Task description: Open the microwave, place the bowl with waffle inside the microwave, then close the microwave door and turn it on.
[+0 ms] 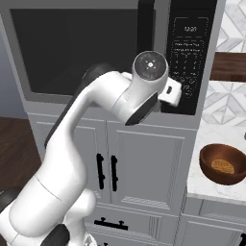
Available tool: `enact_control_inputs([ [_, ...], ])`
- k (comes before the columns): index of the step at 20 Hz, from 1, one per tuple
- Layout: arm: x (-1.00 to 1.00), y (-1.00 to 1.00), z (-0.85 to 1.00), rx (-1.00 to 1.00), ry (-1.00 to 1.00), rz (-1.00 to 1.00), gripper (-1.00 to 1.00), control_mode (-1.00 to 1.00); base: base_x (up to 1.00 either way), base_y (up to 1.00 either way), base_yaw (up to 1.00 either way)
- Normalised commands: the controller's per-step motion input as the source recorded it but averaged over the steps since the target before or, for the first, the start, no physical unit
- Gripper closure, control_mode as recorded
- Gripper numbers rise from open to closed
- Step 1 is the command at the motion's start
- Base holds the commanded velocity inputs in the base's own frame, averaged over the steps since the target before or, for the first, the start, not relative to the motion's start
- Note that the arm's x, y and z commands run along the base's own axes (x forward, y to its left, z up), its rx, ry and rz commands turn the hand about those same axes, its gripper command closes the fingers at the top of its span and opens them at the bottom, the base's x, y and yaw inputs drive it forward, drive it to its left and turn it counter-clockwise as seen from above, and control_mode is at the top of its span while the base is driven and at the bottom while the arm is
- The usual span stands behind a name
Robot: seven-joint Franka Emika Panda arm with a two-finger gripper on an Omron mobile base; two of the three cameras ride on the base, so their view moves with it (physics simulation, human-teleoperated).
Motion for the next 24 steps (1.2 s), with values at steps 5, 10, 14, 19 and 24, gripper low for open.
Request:
enact_control_inputs([
  [5,0.33,0.15,0.0,0.0,-0.01,0.03,-1.0,-1.0,0.0,0.0,0.0],
  [10,0.21,0.3,0.0,0.0,-0.02,0.01,-1.0,-1.0,0.0,0.0,0.0],
  [14,0.29,0.21,0.0,0.0,-0.06,0.0,-1.0,-1.0,0.0,0.0,0.0],
  [19,0.27,-0.02,-0.15,0.0,-0.11,0.0,-1.0,-1.0,0.0,0.0,0.0],
  [24,0.28,-0.11,-0.44,0.0,-0.1,0.0,-1.0,-1.0,0.0,0.0,0.0],
])
